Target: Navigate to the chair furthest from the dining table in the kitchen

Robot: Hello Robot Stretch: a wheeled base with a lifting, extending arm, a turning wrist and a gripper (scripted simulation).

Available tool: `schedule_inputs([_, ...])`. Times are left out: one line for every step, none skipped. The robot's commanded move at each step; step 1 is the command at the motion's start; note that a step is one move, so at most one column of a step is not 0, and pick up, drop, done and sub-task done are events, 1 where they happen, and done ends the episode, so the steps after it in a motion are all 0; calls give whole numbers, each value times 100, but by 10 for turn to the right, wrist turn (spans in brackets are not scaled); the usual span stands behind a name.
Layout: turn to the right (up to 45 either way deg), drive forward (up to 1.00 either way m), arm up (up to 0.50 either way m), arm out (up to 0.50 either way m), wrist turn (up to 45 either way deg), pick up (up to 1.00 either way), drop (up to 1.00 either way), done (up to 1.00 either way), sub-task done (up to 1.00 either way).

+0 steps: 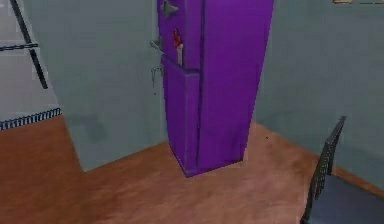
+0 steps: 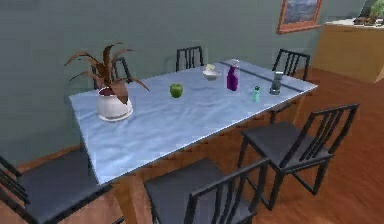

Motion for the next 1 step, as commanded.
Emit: schedule_inputs([-30, 0, 0, 0, 0, 0, 0, 0, 0])
